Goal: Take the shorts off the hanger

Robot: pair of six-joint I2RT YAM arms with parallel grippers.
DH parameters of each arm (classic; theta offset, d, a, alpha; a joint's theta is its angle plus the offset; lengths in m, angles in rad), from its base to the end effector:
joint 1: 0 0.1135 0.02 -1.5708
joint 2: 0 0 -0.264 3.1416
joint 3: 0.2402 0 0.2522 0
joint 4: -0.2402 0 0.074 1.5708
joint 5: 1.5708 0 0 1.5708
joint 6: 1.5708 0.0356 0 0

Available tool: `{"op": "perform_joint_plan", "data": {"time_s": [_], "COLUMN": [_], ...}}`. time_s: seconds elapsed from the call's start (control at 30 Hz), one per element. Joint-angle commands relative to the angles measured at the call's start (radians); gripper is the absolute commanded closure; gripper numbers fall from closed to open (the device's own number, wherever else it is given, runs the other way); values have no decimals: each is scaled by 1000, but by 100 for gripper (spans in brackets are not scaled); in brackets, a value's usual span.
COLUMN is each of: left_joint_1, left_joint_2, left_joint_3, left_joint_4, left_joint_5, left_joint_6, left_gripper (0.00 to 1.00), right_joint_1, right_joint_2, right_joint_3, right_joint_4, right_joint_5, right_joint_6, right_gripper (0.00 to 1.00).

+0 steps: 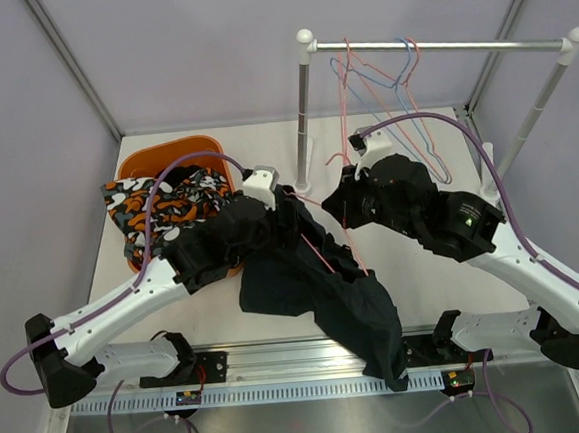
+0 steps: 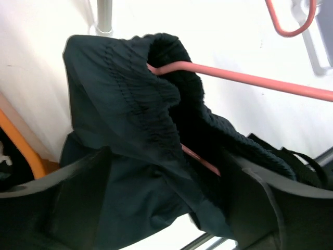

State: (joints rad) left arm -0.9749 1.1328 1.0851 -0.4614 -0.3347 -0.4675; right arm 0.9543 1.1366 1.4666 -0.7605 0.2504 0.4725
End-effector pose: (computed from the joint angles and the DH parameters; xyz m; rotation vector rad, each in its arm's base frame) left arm 0.1497 -0.2000 0.3484 0.3230 2.0692 -0.5434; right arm 0.1343 0.1743 0.4439 -0.3274 2.0237 0.6629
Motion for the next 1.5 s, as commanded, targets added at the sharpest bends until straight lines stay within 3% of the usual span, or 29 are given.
{"op": "perform_joint_plan", "data": {"time_s": [0.0,0.07,0.2,0.33,0.6,0.83,0.97,1.3,1.47], "left_joint_1": [-7,-7,-7,-7,42,165,177,166,61], "left_joint_2": [13,13,28,44,102,151,208,205,154], "left_joint_3": [58,53,53,64,150,242,276,102,55], "left_joint_4": [20,20,17,20,12,33,17,87,113], "left_joint_5": [-84,-105,-130,-161,-260,-244,-211,-66,-82], "left_joint_6": [-11,-11,7,32,69,113,125,63,79], "left_gripper": [25,39,80,97,100,100,100,100,100], "right_joint_1": [20,23,34,47,50,50,50,50,50], "right_joint_2": [-40,-47,-83,-123,-227,-261,-287,-305,-290], "right_joint_3": [43,35,28,17,-41,-78,-86,-61,-52], "right_joint_4": [12,9,6,-20,-60,-102,-88,-43,-36], "right_joint_5": [43,43,27,26,-34,-82,-83,-51,33], "right_joint_6": [26,26,29,31,17,2,-3,-6,-2], "right_gripper": [100,100,100,100,100,100,100,100,100]}}
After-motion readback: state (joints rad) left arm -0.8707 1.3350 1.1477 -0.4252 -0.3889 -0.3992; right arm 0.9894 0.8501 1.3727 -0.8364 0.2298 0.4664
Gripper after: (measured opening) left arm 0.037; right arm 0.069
